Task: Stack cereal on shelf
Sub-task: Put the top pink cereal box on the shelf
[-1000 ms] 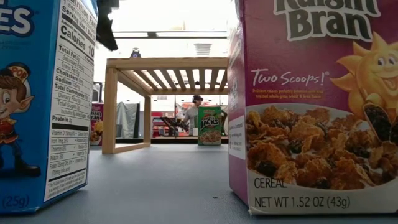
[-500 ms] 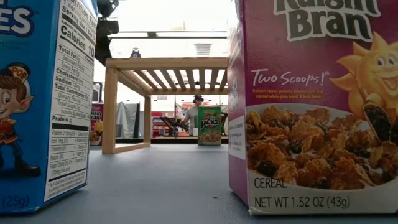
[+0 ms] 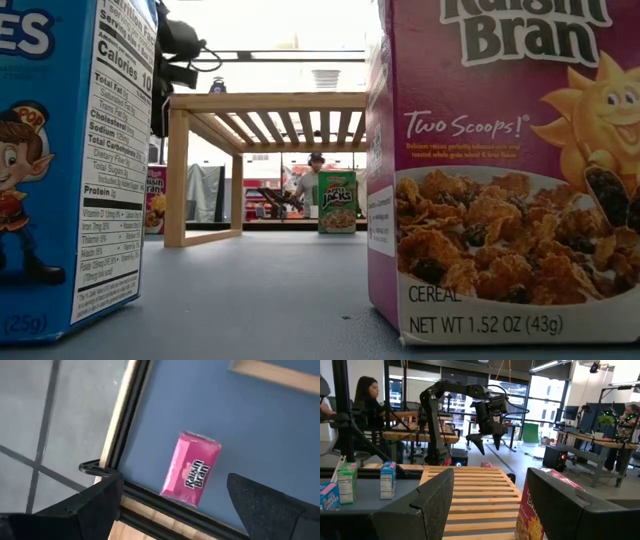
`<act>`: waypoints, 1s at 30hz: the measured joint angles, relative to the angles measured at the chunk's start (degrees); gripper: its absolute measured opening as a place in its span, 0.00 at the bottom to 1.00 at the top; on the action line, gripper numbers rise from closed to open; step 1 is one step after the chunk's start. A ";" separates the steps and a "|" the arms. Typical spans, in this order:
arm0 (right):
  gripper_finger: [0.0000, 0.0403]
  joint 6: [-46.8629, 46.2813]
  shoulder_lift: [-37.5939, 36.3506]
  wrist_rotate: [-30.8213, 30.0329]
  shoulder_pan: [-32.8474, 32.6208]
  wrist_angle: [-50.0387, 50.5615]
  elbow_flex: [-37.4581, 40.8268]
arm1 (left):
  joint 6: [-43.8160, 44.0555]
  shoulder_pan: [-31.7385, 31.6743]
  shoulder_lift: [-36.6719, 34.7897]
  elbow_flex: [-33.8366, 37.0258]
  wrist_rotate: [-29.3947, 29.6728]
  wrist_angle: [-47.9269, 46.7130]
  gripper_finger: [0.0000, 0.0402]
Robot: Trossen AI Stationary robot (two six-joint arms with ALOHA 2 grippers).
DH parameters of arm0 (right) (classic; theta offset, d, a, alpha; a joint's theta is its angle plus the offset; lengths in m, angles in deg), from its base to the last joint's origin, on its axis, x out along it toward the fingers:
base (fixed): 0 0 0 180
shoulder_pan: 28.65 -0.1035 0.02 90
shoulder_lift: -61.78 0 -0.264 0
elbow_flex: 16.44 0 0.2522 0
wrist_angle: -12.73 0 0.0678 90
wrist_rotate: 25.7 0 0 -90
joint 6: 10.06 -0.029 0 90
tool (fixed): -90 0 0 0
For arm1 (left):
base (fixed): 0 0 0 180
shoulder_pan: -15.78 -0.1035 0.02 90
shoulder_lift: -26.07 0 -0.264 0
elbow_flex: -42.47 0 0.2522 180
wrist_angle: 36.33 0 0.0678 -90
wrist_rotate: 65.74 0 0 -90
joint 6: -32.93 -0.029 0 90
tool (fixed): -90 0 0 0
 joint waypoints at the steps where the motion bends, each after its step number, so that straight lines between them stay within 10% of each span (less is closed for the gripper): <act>1: 0.60 0.00 0.00 -0.01 0.01 0.02 0.10 | -0.92 0.09 0.33 0.02 -0.01 -0.06 0.84; 30: 0.60 -0.90 0.02 -0.16 0.01 -0.45 1.08 | -8.80 -0.64 0.98 10.20 -4.24 8.48 0.83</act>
